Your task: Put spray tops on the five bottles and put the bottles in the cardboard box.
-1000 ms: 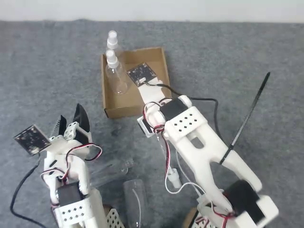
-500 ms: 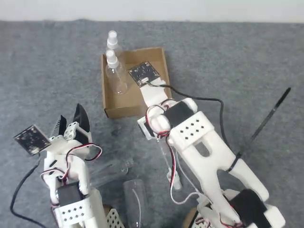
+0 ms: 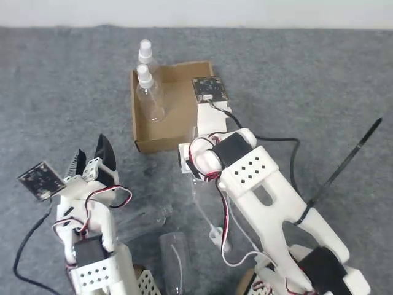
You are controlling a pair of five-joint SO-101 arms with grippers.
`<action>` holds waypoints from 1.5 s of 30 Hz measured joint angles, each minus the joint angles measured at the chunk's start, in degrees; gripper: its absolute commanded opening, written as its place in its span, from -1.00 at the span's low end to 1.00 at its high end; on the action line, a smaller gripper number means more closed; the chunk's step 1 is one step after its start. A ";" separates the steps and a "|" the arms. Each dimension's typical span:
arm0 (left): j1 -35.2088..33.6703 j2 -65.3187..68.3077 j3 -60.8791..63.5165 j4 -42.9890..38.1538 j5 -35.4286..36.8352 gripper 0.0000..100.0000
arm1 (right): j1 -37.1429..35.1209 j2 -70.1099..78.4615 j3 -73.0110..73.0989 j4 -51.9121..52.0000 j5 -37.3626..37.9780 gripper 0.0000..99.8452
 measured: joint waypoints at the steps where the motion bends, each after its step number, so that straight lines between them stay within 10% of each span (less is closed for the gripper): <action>1: 0.00 0.00 0.00 0.00 0.00 -0.59 | 0.00 0.00 0.00 0.00 -0.79 -0.84; 25: 0.00 0.00 0.00 0.00 0.00 -0.59 | 7.74 -2.64 0.00 -4.92 -22.59 -0.85; 45: 0.00 0.00 0.00 0.00 0.00 -0.59 | 19.69 -25.49 21.71 -15.82 -23.38 -0.85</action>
